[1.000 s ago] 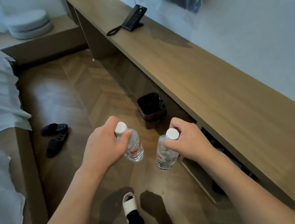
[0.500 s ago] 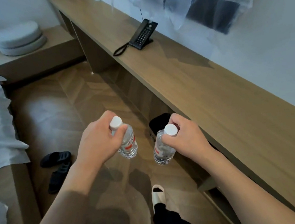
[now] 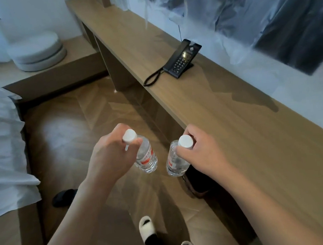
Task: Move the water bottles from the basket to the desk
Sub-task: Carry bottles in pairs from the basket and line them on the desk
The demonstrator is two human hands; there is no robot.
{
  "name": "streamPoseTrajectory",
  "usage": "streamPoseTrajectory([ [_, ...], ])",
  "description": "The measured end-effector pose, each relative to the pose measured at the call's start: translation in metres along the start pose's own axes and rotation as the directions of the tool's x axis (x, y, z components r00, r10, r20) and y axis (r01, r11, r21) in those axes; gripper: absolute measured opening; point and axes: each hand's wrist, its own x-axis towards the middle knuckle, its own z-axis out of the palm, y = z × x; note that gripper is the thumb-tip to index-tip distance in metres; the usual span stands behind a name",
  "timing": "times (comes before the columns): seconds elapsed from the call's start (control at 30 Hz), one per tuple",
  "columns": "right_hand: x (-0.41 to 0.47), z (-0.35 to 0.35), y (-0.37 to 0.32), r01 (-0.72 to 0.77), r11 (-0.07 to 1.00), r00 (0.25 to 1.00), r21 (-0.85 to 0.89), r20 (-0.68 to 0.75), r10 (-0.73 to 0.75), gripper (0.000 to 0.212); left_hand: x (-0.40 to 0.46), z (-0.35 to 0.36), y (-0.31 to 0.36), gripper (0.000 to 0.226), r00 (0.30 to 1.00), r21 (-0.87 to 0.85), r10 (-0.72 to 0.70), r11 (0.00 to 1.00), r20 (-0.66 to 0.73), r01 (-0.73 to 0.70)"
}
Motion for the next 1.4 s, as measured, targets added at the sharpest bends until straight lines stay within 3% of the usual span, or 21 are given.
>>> streamPoseTrajectory([
  [0.53, 0.224, 0.094, -0.085, -0.072, 0.997, 0.996, -0.007, -0.059, 0.071, 0.027, 0.236, -0.029, -0.112, 0.016, 0.99, -0.034, 0.119, 0.993, 0.072, -0.117],
  [0.9, 0.374, 0.134, -0.118, -0.09, 0.992, 0.996, -0.09, 0.001, 0.091, 0.026, 0.37, -0.03, -0.169, 0.021, 0.994, -0.013, 0.08, 0.997, 0.074, -0.079],
  [1.1, 0.468, 0.148, -0.14, -0.057, 0.994, 0.997, -0.095, 0.049, 0.062, 0.025, 0.454, -0.033, -0.19, 0.019, 0.995, 0.071, 0.064, 0.995, 0.071, -0.069],
  [1.4, 0.578, 0.176, -0.167, 0.008, 0.996, 0.998, -0.084, 0.057, -0.003, 0.028, 0.557, -0.032, -0.238, 0.022, 1.0, 0.042, 0.013, 0.999, 0.014, -0.013],
])
